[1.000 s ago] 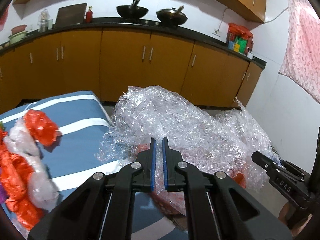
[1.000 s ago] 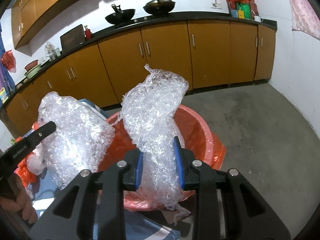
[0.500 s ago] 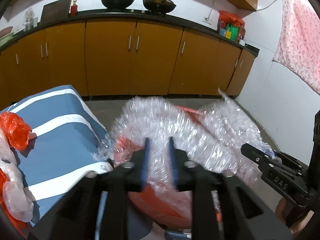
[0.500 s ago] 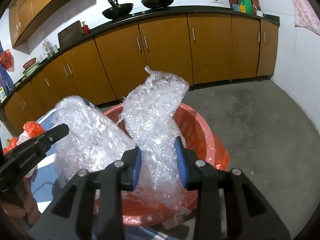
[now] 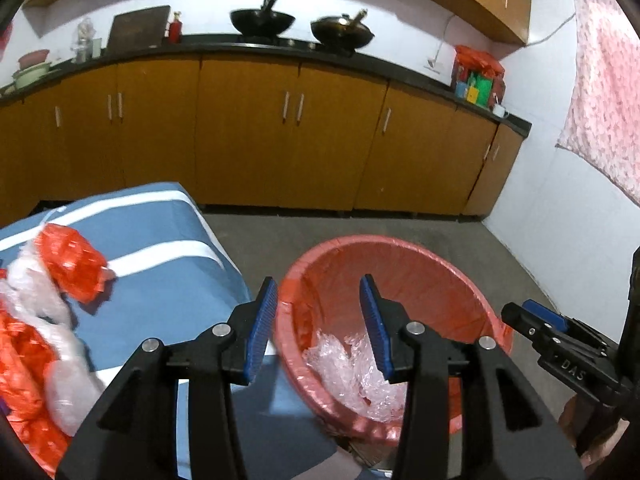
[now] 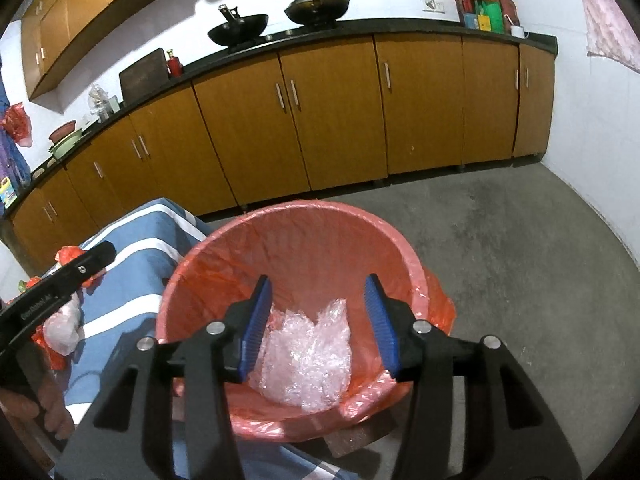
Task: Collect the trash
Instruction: 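Grasp the red-orange plastic bag with the right gripper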
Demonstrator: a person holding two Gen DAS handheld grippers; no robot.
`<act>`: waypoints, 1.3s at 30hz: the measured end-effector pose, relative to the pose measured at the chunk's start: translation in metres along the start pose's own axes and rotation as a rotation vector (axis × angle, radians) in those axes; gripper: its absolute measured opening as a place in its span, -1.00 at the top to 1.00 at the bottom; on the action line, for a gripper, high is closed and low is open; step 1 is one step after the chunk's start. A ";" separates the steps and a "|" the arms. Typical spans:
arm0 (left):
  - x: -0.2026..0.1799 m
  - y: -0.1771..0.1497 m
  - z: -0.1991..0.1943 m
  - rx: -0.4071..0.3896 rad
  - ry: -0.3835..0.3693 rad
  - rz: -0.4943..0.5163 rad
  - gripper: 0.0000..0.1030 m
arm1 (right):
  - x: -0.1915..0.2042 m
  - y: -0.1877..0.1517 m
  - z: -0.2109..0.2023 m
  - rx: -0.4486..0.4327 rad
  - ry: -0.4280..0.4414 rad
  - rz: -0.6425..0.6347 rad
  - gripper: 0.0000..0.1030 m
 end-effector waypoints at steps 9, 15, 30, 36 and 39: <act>0.062 -0.001 -0.068 -0.087 0.077 -0.088 0.08 | 0.062 0.003 -0.023 -0.031 0.068 -0.083 0.07; 0.126 -0.029 -0.125 -0.133 0.195 -0.149 -0.05 | 0.132 -0.005 -0.030 -0.024 0.164 -0.146 0.07; 0.270 -0.104 -0.215 -0.173 0.536 -0.288 -0.52 | 0.307 -0.062 -0.025 0.076 0.361 -0.334 -0.07; 0.293 -0.122 -0.219 -0.167 0.560 -0.320 -0.62 | 0.347 -0.079 -0.021 0.102 0.382 -0.391 -0.24; 0.300 -0.127 -0.221 -0.169 0.570 -0.322 -0.67 | 0.360 -0.084 -0.015 0.111 0.371 -0.405 -0.31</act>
Point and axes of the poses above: each gripper's, at about its wrist camera, not at the fingertips, and z roughly the way its jaws point, x to its left, y to its top, the point moved 10 cm from there along z, roughly the way its jaws point, and after that the axes turned 7 degrees about x, right-handed, at the moved point
